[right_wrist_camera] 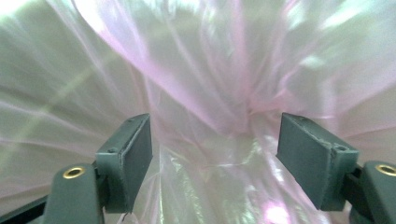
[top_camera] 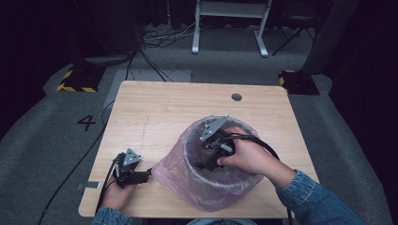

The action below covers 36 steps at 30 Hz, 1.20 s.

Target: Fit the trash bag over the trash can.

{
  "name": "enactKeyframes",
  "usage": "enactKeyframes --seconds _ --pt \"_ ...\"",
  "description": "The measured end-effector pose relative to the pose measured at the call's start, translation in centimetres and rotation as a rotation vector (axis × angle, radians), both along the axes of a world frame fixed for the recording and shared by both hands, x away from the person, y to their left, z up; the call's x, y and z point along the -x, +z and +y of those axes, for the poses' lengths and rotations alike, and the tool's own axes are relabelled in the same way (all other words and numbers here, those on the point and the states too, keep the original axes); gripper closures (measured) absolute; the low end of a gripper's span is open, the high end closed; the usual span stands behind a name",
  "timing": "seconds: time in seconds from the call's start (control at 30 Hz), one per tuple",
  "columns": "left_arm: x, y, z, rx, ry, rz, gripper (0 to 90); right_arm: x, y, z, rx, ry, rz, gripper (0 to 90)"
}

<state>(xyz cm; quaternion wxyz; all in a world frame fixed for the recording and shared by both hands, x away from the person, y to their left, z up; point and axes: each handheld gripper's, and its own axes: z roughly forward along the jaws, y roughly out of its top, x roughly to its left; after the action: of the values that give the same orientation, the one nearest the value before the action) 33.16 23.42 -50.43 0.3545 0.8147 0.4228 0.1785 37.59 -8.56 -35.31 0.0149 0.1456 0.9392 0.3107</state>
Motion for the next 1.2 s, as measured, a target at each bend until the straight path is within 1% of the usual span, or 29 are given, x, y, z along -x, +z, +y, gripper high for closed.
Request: enactKeyframes --seconds 0.13,0.2,0.3,0.43,0.6,0.8,0.97,1.07,1.2 --pt "0.0 0.0 0.0 0.001 0.000 -0.001 26.5 -0.1 2.1 -0.8 -0.081 -0.034 -0.037 27.1" --pt "0.0 0.0 0.0 0.001 0.001 -0.001 26.5 -0.2 3.0 -1.2 -0.112 -0.057 -0.058 27.1" --pt "0.0 0.0 0.0 0.002 0.004 0.000 26.5 -0.3 4.0 -1.7 -0.145 -0.091 -0.093 27.1" --pt "0.0 0.0 0.0 0.002 0.005 0.000 26.5 -0.5 5.1 -2.5 -0.185 -0.116 -0.114 27.7" --pt "0.0 0.0 0.0 0.002 0.006 0.000 26.5 -0.9 6.1 -3.8 -0.234 -0.169 -0.143 27.8" --pt "0.0 0.0 0.0 0.002 0.006 0.000 26.5 -1.7 6.9 -6.1 -0.259 -0.244 -0.175 27.8" --pt "0.0 0.0 0.0 0.001 0.006 0.000 26.5 -2.3 7.1 -8.4 -0.263 -0.312 -0.199 27.8" --pt "0.0 0.0 0.0 0.000 0.005 0.000 26.5 -2.4 7.1 -9.8 -0.261 -0.352 -0.215 27.8" --pt "0.0 0.0 0.0 0.000 0.005 0.000 26.5 -2.3 7.3 -11.6 -0.266 -0.389 -0.226 27.8"
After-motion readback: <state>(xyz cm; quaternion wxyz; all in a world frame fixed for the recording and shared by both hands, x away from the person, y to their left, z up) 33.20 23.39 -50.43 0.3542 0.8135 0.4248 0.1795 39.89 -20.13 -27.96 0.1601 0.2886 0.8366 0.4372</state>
